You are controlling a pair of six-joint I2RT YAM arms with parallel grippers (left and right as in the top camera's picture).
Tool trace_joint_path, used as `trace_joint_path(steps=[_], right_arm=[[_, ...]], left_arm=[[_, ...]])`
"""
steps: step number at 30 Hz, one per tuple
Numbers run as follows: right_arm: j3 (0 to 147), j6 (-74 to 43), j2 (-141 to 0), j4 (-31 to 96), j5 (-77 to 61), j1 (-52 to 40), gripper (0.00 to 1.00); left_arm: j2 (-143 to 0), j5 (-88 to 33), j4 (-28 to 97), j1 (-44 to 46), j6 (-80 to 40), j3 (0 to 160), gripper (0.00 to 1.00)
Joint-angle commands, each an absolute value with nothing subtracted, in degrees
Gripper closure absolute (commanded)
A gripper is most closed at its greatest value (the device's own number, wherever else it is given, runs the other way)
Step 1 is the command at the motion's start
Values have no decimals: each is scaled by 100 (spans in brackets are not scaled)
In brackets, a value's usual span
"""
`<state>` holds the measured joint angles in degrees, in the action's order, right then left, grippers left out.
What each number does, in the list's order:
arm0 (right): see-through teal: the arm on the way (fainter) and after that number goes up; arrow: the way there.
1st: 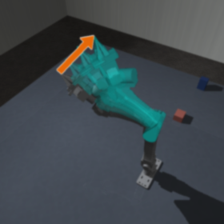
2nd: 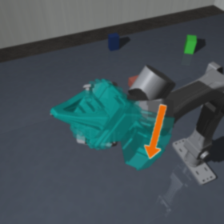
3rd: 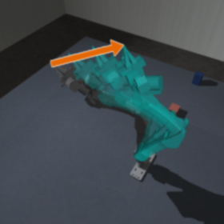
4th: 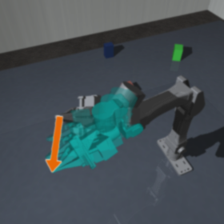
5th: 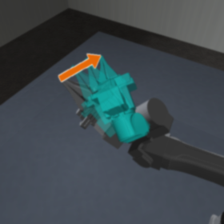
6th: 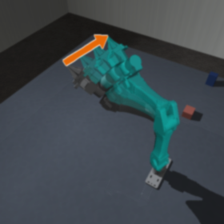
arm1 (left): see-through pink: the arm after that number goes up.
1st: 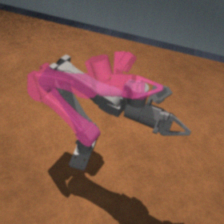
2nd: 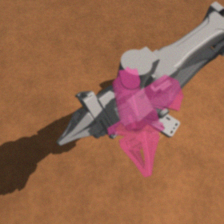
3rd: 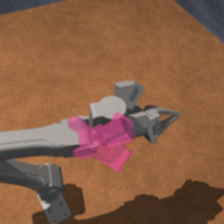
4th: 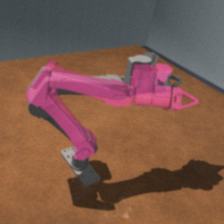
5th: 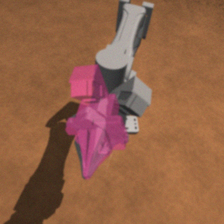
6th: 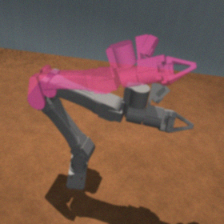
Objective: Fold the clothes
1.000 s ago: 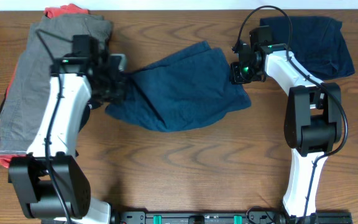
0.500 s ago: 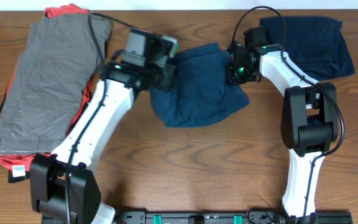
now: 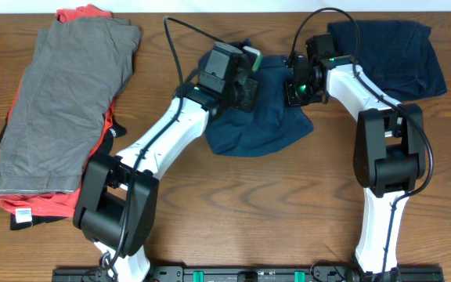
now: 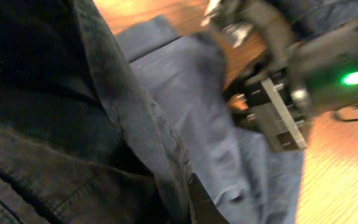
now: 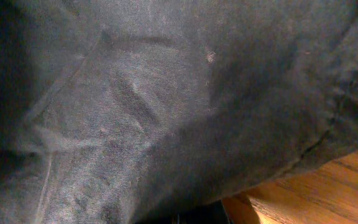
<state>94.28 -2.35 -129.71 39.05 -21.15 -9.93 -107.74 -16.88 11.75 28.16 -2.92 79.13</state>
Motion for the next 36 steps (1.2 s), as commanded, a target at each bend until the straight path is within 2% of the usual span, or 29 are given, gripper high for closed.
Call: trace_joint_path(steps=[1, 6, 9, 15, 21, 36], right_arm=[[9181, -274, -13511, 3994, -1914, -1153, 99], [9190, -261, -13305, 4134, -1984, -1127, 99], [9190, -97, -12870, 4248, -2154, -1120, 99], [9190, -99, -11946, 4235, -2150, -1129, 99], [9188, -123, -11902, 4112, -2408, -1229, 99], [9181, -421, -12796, 4115, -2600, -1350, 99]], left_arm=[[-10707, -1691, 1022, 2956, -425, 8012, 94], [-10600, -1553, 1638, 2775, -534, 8025, 94], [-10392, -1306, 2517, 2613, -325, 8138, 94], [-9961, 93, 4491, 2550, 91, 8733, 94], [-9915, 222, 5784, 2480, 423, 9553, 94], [-9915, 263, 6042, 2191, 451, 10062, 94]])
